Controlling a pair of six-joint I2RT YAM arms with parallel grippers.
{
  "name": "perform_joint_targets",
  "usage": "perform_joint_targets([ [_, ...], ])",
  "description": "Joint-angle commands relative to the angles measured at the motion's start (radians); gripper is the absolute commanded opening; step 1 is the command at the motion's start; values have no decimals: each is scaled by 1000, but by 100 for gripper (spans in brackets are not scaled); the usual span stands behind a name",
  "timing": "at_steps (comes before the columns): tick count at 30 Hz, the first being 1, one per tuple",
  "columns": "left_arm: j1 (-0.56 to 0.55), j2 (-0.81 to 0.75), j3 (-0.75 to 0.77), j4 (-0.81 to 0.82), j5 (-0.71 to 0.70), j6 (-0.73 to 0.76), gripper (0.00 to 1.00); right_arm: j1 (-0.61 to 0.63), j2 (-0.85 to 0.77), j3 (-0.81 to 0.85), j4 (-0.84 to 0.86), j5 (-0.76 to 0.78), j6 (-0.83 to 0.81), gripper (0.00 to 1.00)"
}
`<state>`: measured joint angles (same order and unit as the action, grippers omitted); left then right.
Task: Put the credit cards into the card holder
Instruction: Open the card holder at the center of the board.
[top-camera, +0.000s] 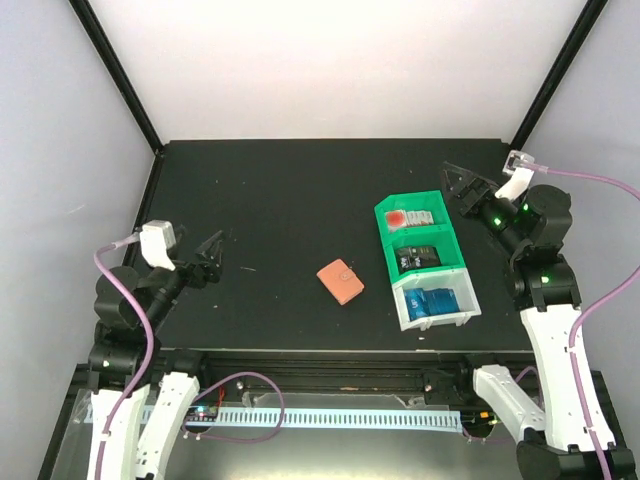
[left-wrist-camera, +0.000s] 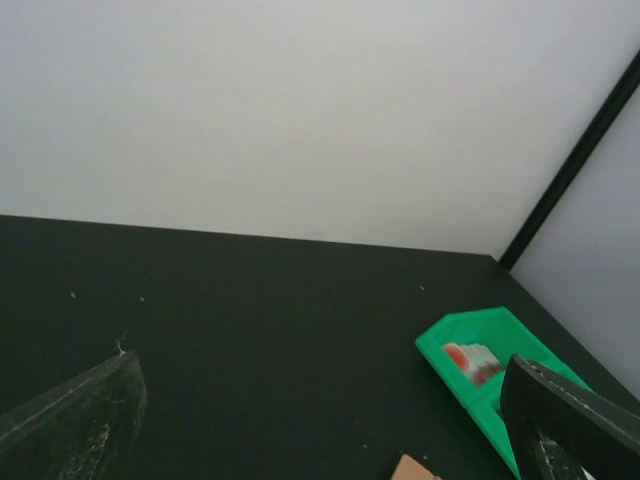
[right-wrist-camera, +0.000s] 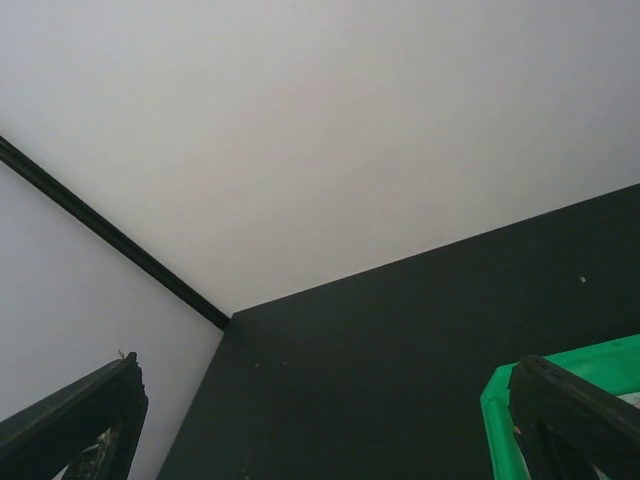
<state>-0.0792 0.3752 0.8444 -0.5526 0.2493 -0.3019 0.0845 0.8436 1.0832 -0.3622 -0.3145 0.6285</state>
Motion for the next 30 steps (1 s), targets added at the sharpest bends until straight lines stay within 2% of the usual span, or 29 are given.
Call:
perform_joint_targets([
  [1, 15, -1, -34, 24, 133, -37, 99, -20, -1, -30, 51, -52, 120, 100],
  [7, 9, 12, -123, 79, 250, -83, 99, -29, 23, -192, 284, -242, 212, 100],
  [11, 4, 37, -212, 166, 348, -124, 99, 16, 81, -207, 277, -268, 160, 99],
  [16, -10, 86, -334, 347, 499, -250, 99, 256, 203, -144, 196, -128, 20, 98],
  [20, -22, 101, -382, 382, 526, -290, 99, 478, 363, -52, 105, -3, -63, 98],
  [22, -29, 107, -397, 382, 530, -304, 99, 569, 442, -26, 64, 70, -84, 94],
  [28, -71, 148, -456, 424, 511, -385, 99, 724, 635, -4, -104, 305, -124, 79],
  [30, -90, 176, -479, 446, 491, -422, 99, 746, 678, -12, -156, 341, -135, 78],
])
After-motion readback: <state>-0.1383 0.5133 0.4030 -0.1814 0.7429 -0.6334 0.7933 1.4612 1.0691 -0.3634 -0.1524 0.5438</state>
